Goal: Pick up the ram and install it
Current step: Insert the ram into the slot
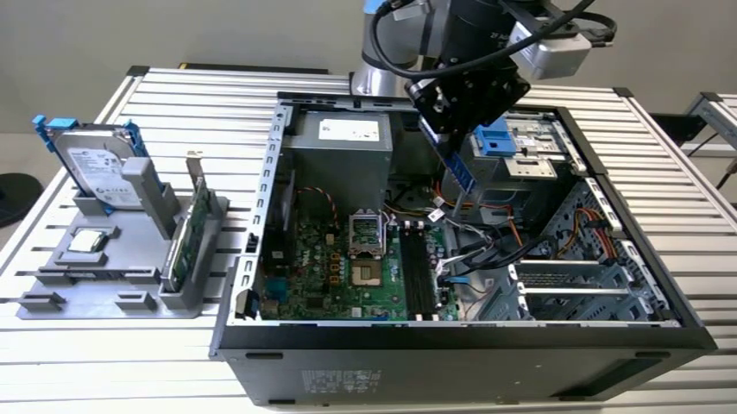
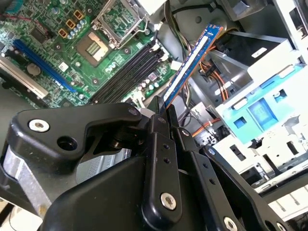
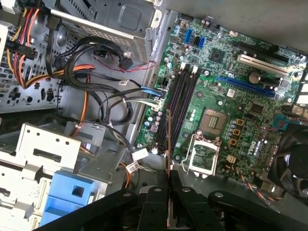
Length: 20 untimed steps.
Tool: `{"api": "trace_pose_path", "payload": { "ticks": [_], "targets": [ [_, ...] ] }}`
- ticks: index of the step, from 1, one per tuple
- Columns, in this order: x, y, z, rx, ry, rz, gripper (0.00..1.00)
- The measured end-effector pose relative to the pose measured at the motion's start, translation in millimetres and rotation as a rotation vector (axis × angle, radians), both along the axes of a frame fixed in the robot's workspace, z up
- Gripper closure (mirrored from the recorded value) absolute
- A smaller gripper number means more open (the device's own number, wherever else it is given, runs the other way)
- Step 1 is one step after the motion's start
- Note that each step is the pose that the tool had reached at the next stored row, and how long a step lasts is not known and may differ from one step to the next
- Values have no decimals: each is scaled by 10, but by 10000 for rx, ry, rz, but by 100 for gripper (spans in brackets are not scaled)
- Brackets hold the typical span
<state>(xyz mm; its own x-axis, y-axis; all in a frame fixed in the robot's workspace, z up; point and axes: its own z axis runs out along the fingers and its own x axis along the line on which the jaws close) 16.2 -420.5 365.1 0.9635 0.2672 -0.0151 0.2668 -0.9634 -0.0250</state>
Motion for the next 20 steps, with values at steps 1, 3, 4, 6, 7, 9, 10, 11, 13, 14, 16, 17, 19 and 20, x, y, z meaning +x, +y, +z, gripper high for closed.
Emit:
{"api": "trace_pose_path", "payload": {
  "ticks": [1,3,4,6,7,9,10,11,13,14,16,17,19,20],
  "targets": [
    [0,-1,-1,0,0,-65,100],
    [1,-2,-2,0,0,-189,100],
    [2,-3,-3,0,0,-251,100],
    [2,-4,-4,-1,0,-374,100],
    [3,-5,-5,-1,1,-427,100],
    [3,-5,-6,-1,0,-532,100],
    [3,-6,-6,-1,1,-576,100],
    [4,-6,-7,-1,1,-617,100],
    [4,-6,-7,-3,1,-688,100],
    [4,-6,-9,-1,0,-718,100],
    [4,-6,-9,-1,1,-742,100],
    [4,-6,-9,-1,0,-744,100],
    [4,-6,-12,-1,0,-746,100],
    [4,-6,-14,-1,0,-745,100]
  ]
}}
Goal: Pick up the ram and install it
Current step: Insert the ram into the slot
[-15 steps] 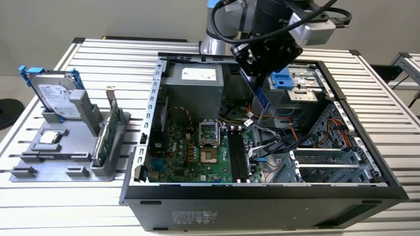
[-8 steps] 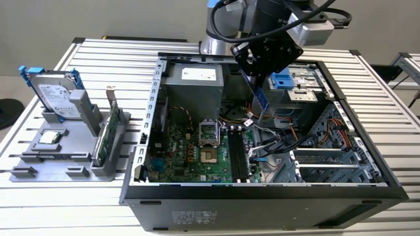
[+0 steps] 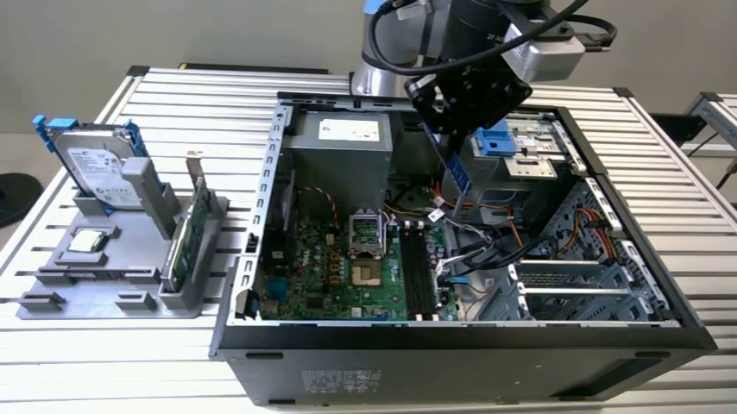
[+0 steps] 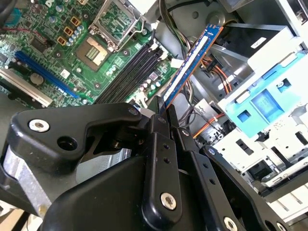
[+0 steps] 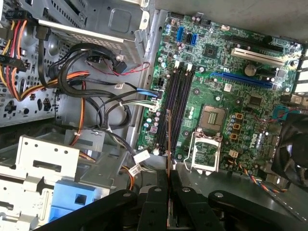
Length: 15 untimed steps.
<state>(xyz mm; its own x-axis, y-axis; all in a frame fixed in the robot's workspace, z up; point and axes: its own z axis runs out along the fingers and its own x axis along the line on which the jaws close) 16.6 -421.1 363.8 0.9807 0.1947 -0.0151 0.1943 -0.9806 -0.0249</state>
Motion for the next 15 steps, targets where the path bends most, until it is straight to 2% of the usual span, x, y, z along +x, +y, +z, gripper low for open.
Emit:
{"api": "trace_pose_path", "payload": {
  "ticks": [15],
  "targets": [
    [0,0,-35,-10,0,0,100]
  ]
}}
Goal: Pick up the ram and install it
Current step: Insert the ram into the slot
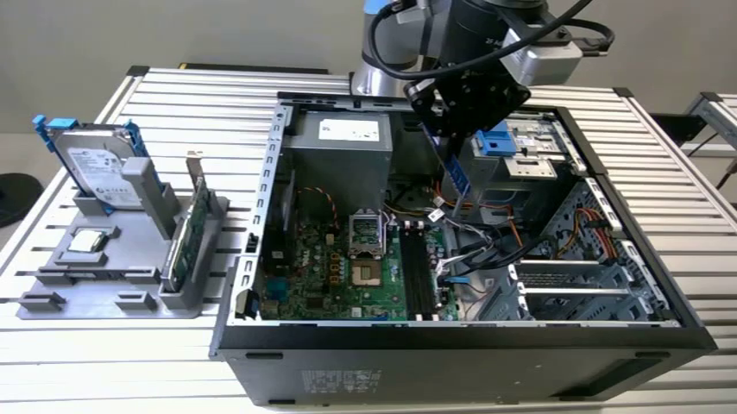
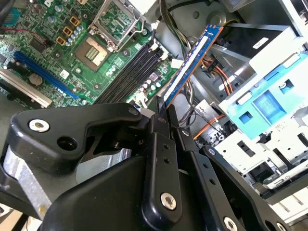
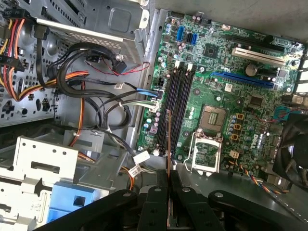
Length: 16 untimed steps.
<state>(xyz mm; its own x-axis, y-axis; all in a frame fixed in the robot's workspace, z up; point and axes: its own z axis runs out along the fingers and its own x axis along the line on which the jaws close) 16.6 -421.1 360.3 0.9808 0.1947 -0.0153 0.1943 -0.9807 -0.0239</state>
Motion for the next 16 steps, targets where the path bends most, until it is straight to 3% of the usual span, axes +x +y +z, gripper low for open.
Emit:
{"api": "trace_pose_path", "payload": {
  "ticks": [16],
  "targets": [
    [0,0,-38,-38,0,0,100]
  ]
}}
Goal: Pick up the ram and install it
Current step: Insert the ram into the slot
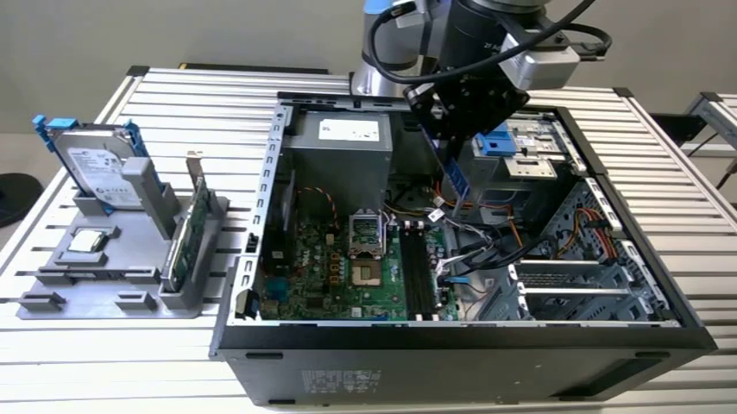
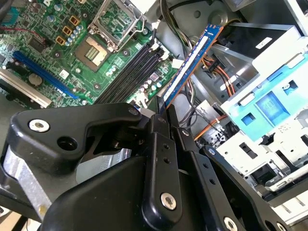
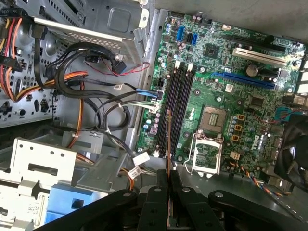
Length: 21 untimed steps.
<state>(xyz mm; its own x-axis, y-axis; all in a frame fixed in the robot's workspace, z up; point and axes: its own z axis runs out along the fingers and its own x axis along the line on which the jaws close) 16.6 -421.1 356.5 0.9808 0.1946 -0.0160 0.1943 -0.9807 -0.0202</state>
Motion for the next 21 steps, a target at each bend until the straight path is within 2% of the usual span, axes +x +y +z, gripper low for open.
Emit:
{"api": "trace_pose_path", "payload": {
  "ticks": [18,21],
  "targets": [
    [0,0,-64,-65,1,-64,100],
    [2,-7,-72,-63,20,-104,100]
  ]
}}
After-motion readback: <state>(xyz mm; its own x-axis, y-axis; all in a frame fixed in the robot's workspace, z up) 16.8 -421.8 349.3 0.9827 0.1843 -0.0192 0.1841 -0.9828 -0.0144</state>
